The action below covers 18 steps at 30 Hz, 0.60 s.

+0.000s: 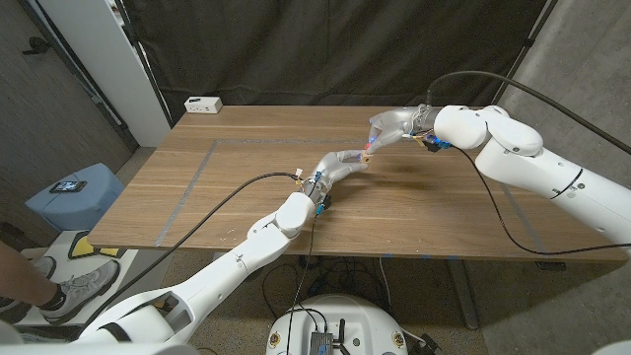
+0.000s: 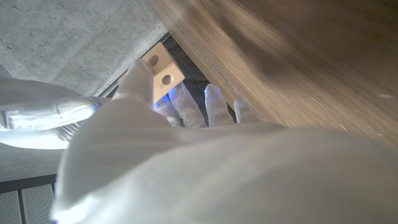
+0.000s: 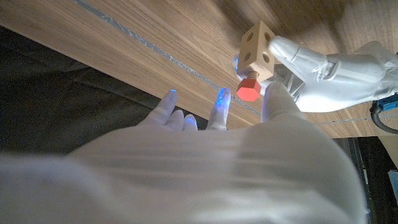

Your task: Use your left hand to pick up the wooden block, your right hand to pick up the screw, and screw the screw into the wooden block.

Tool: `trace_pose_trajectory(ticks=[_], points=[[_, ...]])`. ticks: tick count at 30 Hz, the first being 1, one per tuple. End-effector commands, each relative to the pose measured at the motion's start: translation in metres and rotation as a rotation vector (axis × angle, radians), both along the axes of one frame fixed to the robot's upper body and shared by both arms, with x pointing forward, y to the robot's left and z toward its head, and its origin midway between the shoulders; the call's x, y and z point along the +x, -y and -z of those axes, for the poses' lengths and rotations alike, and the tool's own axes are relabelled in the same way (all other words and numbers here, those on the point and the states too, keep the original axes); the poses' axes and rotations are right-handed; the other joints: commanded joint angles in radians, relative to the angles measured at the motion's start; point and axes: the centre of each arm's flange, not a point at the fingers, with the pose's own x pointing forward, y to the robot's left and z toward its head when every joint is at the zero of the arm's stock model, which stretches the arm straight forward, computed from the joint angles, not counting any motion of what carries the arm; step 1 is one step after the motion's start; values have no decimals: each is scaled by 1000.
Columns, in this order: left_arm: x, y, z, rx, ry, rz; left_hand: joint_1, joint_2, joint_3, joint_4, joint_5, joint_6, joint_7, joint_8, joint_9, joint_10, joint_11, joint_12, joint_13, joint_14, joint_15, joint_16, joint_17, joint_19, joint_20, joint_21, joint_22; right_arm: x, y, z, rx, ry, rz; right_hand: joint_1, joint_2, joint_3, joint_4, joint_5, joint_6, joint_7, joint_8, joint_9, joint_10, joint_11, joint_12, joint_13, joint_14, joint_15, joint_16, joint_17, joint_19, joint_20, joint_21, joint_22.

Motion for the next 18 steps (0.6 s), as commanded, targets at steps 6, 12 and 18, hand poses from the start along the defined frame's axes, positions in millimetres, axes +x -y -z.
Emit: trace_pose_trajectory(ticks=[6, 12, 18], points=[[1, -1, 0, -1, -3, -3, 3, 10, 4, 5, 8, 10, 0, 4, 4, -1, -4, -1, 3, 1, -87, -1, 1, 3, 7, 8, 3, 5, -5, -3, -13, 12, -21, 46, 2, 24, -10, 5, 25, -30, -2, -12, -8, -12, 4, 4, -3, -4, 4, 0, 4, -2, 4, 0], [2, -1, -1, -1, -4, -3, 2, 8, 3, 5, 8, 11, 1, 4, 4, 0, -4, 0, 3, 1, -86, -1, 0, 2, 7, 8, 3, 7, -5, -3, -15, 15, -22, 75, -3, 38, -12, 4, 67, -28, 6, -23, 4, -23, 11, 4, 6, -11, 7, 0, 12, -8, 7, 0], [3, -1, -1, -2, -7, -3, 2, 10, 3, 6, 8, 10, 1, 4, 4, 0, -4, 0, 3, 1, -87, -1, 1, 2, 7, 8, 3, 10, -6, -4, -11, 15, -22, 93, -4, 49, -11, 2, 98, -28, 13, -30, 11, -28, 14, 3, 13, -12, 9, 0, 18, -9, 8, 0]])
